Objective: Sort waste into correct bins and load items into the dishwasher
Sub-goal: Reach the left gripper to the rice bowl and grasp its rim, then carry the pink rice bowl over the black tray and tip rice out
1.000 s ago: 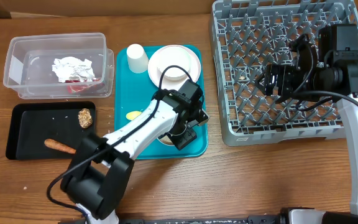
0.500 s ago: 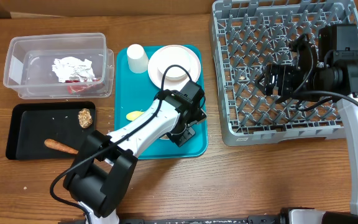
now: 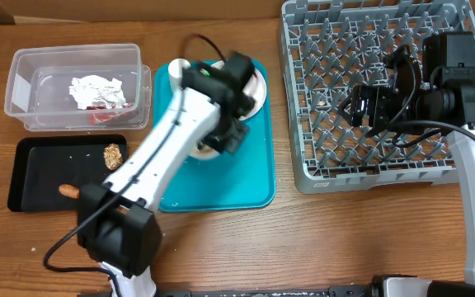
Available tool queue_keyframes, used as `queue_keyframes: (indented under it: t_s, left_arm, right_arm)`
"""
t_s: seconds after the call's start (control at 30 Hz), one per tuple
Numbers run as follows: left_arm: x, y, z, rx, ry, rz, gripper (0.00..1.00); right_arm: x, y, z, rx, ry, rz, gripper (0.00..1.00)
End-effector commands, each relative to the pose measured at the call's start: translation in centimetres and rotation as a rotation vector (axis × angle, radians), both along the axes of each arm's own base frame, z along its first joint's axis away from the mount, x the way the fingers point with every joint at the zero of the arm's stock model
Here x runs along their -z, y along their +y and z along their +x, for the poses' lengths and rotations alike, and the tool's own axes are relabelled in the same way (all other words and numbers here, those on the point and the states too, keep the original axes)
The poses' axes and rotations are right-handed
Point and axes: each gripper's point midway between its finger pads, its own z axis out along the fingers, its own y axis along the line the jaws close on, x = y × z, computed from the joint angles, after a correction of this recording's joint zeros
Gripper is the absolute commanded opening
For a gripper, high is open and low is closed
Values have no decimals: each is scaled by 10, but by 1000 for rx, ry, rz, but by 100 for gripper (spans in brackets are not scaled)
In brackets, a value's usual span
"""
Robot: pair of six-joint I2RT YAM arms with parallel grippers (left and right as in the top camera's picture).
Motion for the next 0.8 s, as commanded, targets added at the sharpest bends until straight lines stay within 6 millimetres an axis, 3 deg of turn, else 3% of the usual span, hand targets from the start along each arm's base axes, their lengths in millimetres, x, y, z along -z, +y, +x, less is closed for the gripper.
queue_keyframes:
  t_s: [0.0,0.13,0.2,0.37,0.5,0.67,0.77]
  left_arm:
    - [-32,42,16,-191,-38,-56,4]
    - [-51,88,18,-334,-45,-114,4]
    - [-64,123,16,-418,-64,-146,4]
    - [-73,162,8,-485,-80,-244,4]
    - [-59,179,0,-516,-66,-355,4]
    - [-50,170,-2,-462,-78,-695,4]
    - [-45,177,-2,-483,-111,-824,4]
  right_arm:
    - [-3,3,-1,-5,-9,9,100]
    - [-3,3,-1,-5,-9,9,100]
    - [-3,3,-1,-6,-9,9,100]
    - [-3,3,-1,-5,-10,9,100]
    - [-4,3,1,-5,-15,9,100]
    - [-4,3,1,-5,-18,10,100]
    - [-4,3,1,-5,-19,10,100]
